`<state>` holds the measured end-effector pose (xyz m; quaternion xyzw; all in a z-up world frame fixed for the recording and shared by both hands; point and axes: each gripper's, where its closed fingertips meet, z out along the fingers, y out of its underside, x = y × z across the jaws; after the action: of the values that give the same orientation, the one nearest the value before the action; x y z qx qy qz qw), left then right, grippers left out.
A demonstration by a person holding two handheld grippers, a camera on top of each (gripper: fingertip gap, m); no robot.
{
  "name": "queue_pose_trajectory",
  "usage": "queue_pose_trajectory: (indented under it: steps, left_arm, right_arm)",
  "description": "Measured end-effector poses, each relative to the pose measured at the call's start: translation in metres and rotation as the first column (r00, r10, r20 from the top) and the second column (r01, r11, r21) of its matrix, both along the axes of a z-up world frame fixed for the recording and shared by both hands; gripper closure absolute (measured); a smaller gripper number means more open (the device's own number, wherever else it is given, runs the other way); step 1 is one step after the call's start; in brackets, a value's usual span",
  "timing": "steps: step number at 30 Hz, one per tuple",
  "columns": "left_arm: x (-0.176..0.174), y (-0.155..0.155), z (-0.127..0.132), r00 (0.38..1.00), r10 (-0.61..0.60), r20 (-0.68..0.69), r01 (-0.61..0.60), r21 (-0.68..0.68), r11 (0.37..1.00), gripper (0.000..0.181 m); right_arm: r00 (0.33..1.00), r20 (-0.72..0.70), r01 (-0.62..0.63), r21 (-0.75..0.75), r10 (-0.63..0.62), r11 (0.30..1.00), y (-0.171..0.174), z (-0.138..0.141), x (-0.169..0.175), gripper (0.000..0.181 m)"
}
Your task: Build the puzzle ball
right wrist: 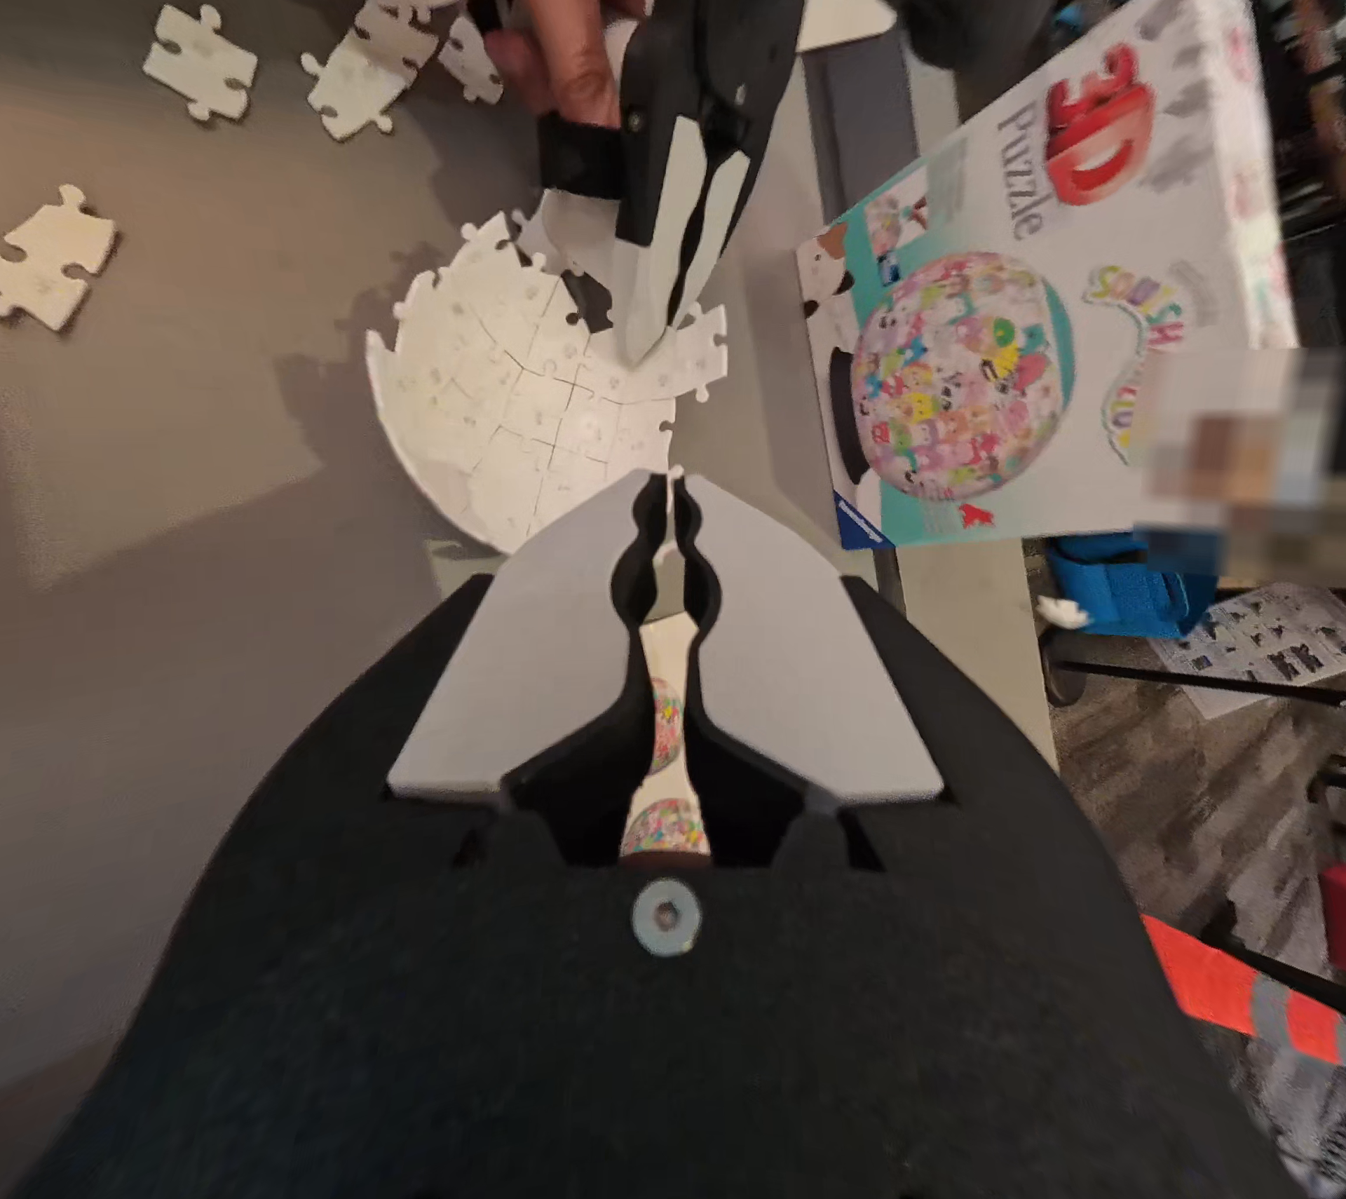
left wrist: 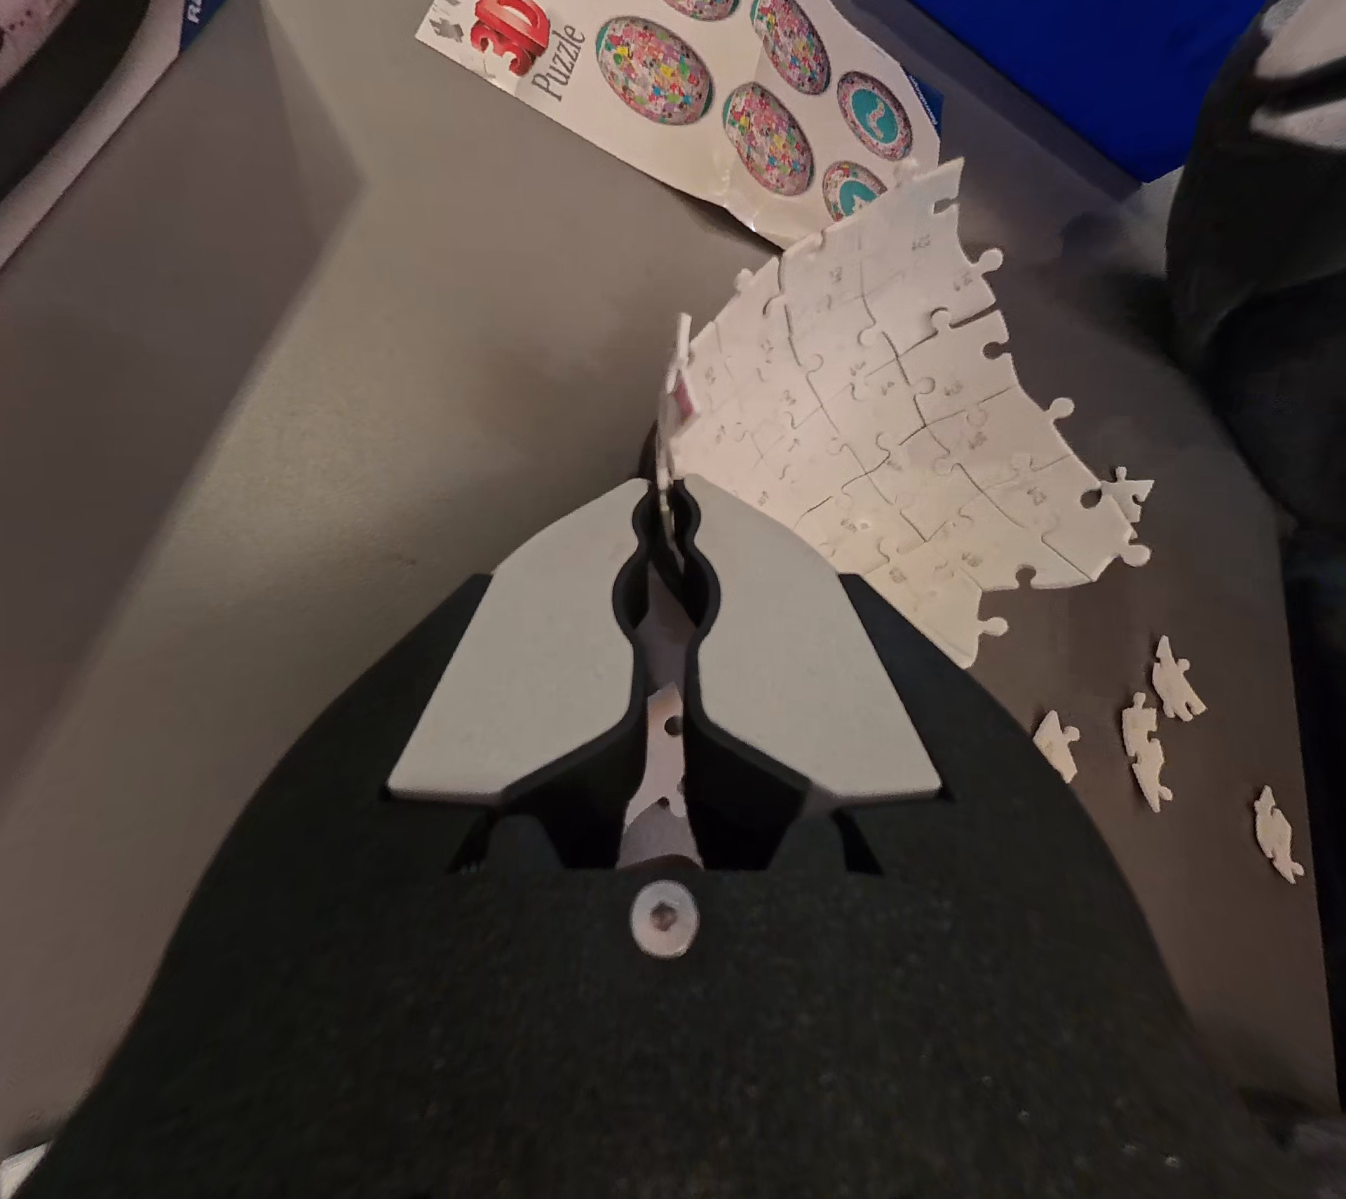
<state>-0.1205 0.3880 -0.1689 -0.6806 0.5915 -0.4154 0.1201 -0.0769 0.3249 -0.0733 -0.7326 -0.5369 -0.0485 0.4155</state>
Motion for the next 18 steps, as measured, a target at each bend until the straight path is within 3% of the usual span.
queue_pose_trajectory:
  steps: [5, 9, 13, 15, 18]
  left_arm:
    - [0.001, -0.002, 0.0, 1.0, -0.005, -0.003, 0.005, -0.001, 1.0, 0.179]
    - [0.0, -0.002, 0.001, 1.0, 0.001, -0.012, -0.001, 0.008, 1.0, 0.179]
    - [0.0, -0.005, 0.001, 1.0, -0.012, -0.015, 0.012, 0.017, 1.0, 0.179]
    - [0.001, -0.005, 0.002, 1.0, -0.01, -0.012, 0.011, 0.031, 0.999, 0.179]
    - [0.001, -0.006, 0.006, 1.0, -0.011, -0.011, 0.011, 0.053, 0.999, 0.178]
  right_arm:
    - [0.962, -0.219, 0.169, 0.004, -0.164, 0.986, -0.02, -0.001, 0.036, 0.172]
    - [0.803, -0.52, 0.274, -0.11, -0.29, 0.955, -0.039, -0.003, 0.042, 0.158]
    - [0.737, -0.629, 0.337, 0.026, -0.246, 0.941, -0.046, 0.001, 0.051, 0.156]
    - [0.684, -0.692, 0.301, -0.023, -0.233, 0.953, -0.043, 0.0, 0.045, 0.155]
    - [0.681, -0.701, 0.25, -0.053, -0.214, 0.967, -0.043, -0.015, 0.035, 0.154]
